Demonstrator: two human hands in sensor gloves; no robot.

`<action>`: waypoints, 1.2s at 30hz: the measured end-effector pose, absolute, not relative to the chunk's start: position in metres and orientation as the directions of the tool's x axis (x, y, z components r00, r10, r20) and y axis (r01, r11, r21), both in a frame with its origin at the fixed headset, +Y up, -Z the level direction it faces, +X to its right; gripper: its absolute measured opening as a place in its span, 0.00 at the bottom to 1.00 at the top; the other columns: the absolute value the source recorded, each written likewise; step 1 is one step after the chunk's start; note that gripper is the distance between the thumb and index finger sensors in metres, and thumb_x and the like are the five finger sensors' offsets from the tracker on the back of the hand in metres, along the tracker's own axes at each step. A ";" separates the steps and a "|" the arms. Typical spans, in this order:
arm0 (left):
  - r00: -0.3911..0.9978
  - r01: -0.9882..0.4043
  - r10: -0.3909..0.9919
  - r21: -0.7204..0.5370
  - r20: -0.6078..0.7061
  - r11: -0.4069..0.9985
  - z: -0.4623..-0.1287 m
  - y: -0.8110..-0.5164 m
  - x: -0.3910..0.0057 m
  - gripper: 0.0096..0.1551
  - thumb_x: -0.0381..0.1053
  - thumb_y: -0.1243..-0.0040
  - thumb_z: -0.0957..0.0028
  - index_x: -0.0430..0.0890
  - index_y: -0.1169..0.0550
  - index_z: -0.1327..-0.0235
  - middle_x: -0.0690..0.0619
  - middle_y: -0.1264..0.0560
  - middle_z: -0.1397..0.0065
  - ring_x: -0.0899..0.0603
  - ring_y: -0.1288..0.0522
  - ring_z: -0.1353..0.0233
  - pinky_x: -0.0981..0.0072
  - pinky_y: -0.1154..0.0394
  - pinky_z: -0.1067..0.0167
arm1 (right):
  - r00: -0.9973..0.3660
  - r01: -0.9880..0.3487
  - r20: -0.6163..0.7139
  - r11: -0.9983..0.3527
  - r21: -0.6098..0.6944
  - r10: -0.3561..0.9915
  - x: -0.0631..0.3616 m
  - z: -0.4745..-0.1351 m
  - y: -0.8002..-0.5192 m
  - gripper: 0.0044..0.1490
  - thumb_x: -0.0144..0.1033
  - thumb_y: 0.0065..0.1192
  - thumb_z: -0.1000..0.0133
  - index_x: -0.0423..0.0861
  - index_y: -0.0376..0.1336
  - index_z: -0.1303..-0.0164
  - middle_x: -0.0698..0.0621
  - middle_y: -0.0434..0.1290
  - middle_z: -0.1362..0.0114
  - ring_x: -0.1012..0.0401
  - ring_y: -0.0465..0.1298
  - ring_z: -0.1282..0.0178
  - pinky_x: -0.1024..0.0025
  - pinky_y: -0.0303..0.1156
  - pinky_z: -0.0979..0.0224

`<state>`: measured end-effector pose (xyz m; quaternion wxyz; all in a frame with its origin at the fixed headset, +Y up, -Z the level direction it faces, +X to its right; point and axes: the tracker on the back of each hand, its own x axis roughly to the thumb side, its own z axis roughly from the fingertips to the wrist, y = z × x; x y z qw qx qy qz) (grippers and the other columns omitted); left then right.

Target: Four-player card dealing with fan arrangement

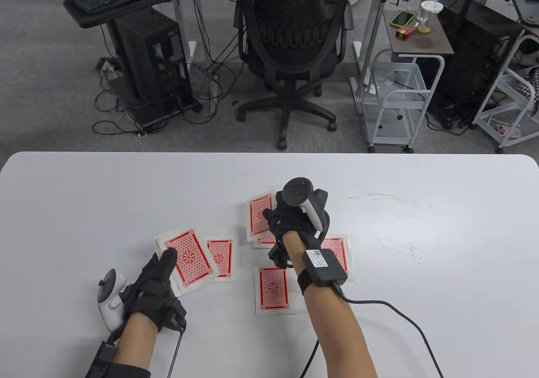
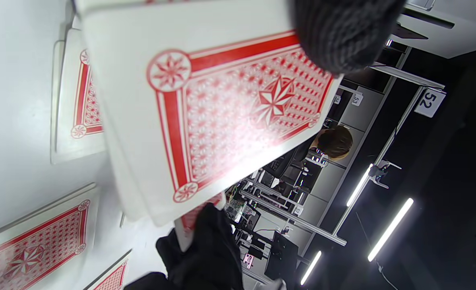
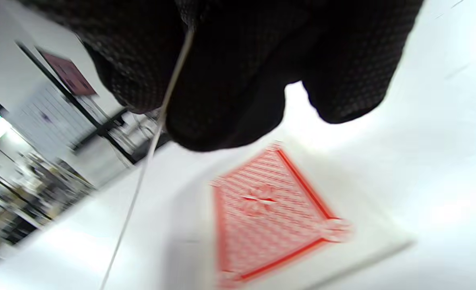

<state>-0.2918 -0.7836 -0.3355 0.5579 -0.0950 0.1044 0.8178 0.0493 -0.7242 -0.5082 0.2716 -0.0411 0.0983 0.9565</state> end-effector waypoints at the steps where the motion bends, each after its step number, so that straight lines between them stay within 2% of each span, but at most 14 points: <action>1: -0.361 -0.932 0.893 0.069 -0.271 -0.356 -0.336 -0.784 -0.293 0.27 0.60 0.37 0.44 0.55 0.29 0.33 0.58 0.21 0.33 0.44 0.14 0.39 0.54 0.15 0.48 | -0.887 -0.460 -0.147 -0.869 0.184 0.438 0.045 -0.511 -0.732 0.50 0.40 0.69 0.44 0.34 0.47 0.21 0.49 0.72 0.41 0.63 0.85 0.62 0.50 0.75 0.45; 4: -0.348 -0.937 0.896 0.076 -0.276 -0.341 -0.337 -0.785 -0.296 0.27 0.60 0.37 0.44 0.55 0.29 0.33 0.58 0.21 0.34 0.44 0.14 0.40 0.54 0.15 0.48 | -0.971 -0.197 -0.171 -0.962 0.191 0.165 0.034 -0.516 -0.749 0.50 0.42 0.69 0.44 0.34 0.48 0.21 0.50 0.73 0.43 0.64 0.85 0.62 0.51 0.76 0.44; 6: -0.346 -0.938 0.895 0.072 -0.281 -0.340 -0.337 -0.786 -0.296 0.27 0.60 0.37 0.44 0.55 0.28 0.33 0.58 0.21 0.34 0.44 0.14 0.40 0.54 0.15 0.48 | -0.987 -0.033 -0.158 -0.978 0.207 0.000 0.028 -0.519 -0.758 0.52 0.46 0.70 0.45 0.36 0.48 0.21 0.51 0.73 0.44 0.64 0.84 0.63 0.50 0.74 0.42; 8: -0.339 -0.940 0.896 0.063 -0.287 -0.336 -0.338 -0.787 -0.294 0.27 0.60 0.37 0.44 0.55 0.28 0.33 0.58 0.20 0.34 0.44 0.14 0.40 0.54 0.15 0.48 | -0.983 0.065 -0.152 -0.973 0.223 -0.101 0.024 -0.521 -0.762 0.51 0.50 0.66 0.45 0.38 0.49 0.20 0.52 0.73 0.43 0.62 0.83 0.61 0.49 0.73 0.40; 11: -0.322 -0.945 0.900 0.051 -0.294 -0.322 -0.339 -0.788 -0.291 0.27 0.60 0.37 0.44 0.55 0.28 0.33 0.58 0.20 0.34 0.44 0.14 0.40 0.54 0.15 0.48 | -0.987 0.064 -0.130 -0.977 0.203 -0.091 0.024 -0.519 -0.753 0.51 0.53 0.67 0.44 0.39 0.49 0.20 0.51 0.72 0.41 0.61 0.83 0.60 0.48 0.72 0.39; 14: -0.321 -0.946 0.898 0.050 -0.302 -0.321 -0.339 -0.789 -0.289 0.27 0.60 0.37 0.44 0.55 0.28 0.33 0.58 0.20 0.34 0.44 0.14 0.40 0.54 0.15 0.48 | -0.996 -0.074 -0.067 -0.977 0.198 0.062 0.022 -0.508 -0.734 0.47 0.53 0.64 0.41 0.39 0.51 0.21 0.50 0.72 0.40 0.61 0.82 0.61 0.48 0.72 0.40; 18: -0.294 -0.954 0.905 0.037 -0.308 -0.298 -0.339 -0.791 -0.283 0.27 0.60 0.37 0.44 0.55 0.28 0.34 0.58 0.20 0.34 0.44 0.14 0.40 0.53 0.15 0.48 | -0.937 -0.324 0.043 -0.911 0.254 0.346 0.012 -0.479 -0.704 0.44 0.54 0.60 0.39 0.38 0.53 0.22 0.48 0.73 0.40 0.62 0.83 0.62 0.49 0.72 0.41; 21: -0.278 -0.958 0.908 0.018 -0.313 -0.287 -0.338 -0.792 -0.274 0.27 0.60 0.36 0.44 0.54 0.27 0.34 0.58 0.20 0.35 0.44 0.14 0.40 0.52 0.15 0.49 | -0.802 -0.508 0.150 -0.792 0.338 0.578 0.001 -0.443 -0.690 0.42 0.54 0.58 0.38 0.38 0.56 0.23 0.46 0.72 0.37 0.60 0.83 0.57 0.47 0.72 0.40; 23: -0.269 -0.958 0.909 -0.005 -0.318 -0.285 -0.337 -0.791 -0.269 0.27 0.60 0.36 0.44 0.54 0.27 0.34 0.58 0.20 0.35 0.44 0.14 0.40 0.53 0.15 0.49 | -0.710 -0.573 0.222 -0.731 0.370 0.668 -0.003 -0.422 -0.690 0.43 0.55 0.59 0.38 0.38 0.55 0.23 0.43 0.69 0.33 0.54 0.82 0.49 0.43 0.69 0.37; 26: -0.257 -0.957 0.911 -0.042 -0.323 -0.285 -0.335 -0.790 -0.259 0.27 0.61 0.36 0.45 0.54 0.27 0.34 0.58 0.20 0.35 0.44 0.14 0.41 0.53 0.15 0.49 | -0.659 -0.610 0.238 -0.692 0.386 0.713 -0.006 -0.393 -0.698 0.50 0.56 0.64 0.41 0.37 0.50 0.21 0.42 0.64 0.29 0.49 0.78 0.40 0.39 0.66 0.35; 28: -0.251 -0.955 0.913 -0.071 -0.322 -0.287 -0.333 -0.789 -0.251 0.27 0.61 0.36 0.45 0.54 0.27 0.35 0.58 0.20 0.35 0.44 0.14 0.41 0.53 0.15 0.49 | -0.648 -0.634 0.214 -0.673 0.380 0.731 -0.006 -0.375 -0.709 0.50 0.53 0.69 0.44 0.37 0.52 0.22 0.45 0.66 0.32 0.51 0.79 0.43 0.39 0.66 0.35; 30: -0.248 -0.953 0.916 -0.092 -0.316 -0.289 -0.330 -0.788 -0.244 0.27 0.61 0.35 0.45 0.55 0.27 0.35 0.58 0.19 0.36 0.44 0.13 0.41 0.53 0.15 0.50 | -0.621 -0.691 0.183 -0.642 0.333 0.763 -0.004 -0.364 -0.718 0.43 0.46 0.73 0.45 0.39 0.56 0.27 0.49 0.70 0.39 0.57 0.82 0.50 0.41 0.69 0.37; 32: -0.231 -0.959 0.921 -0.086 -0.315 -0.270 -0.328 -0.787 -0.241 0.27 0.61 0.35 0.46 0.55 0.27 0.35 0.58 0.19 0.35 0.44 0.14 0.41 0.52 0.15 0.49 | -0.603 -0.736 0.154 -0.620 0.272 0.783 0.000 -0.360 -0.722 0.41 0.44 0.76 0.49 0.38 0.61 0.31 0.50 0.74 0.43 0.57 0.84 0.55 0.42 0.71 0.39; 36: -0.262 -0.945 0.916 -0.111 -0.304 -0.307 -0.327 -0.789 -0.239 0.28 0.61 0.35 0.46 0.55 0.27 0.34 0.58 0.20 0.35 0.43 0.15 0.40 0.52 0.16 0.48 | -0.542 -0.793 0.117 -0.553 0.255 0.832 0.013 -0.364 -0.724 0.39 0.42 0.76 0.50 0.38 0.63 0.33 0.52 0.77 0.47 0.58 0.87 0.57 0.44 0.73 0.39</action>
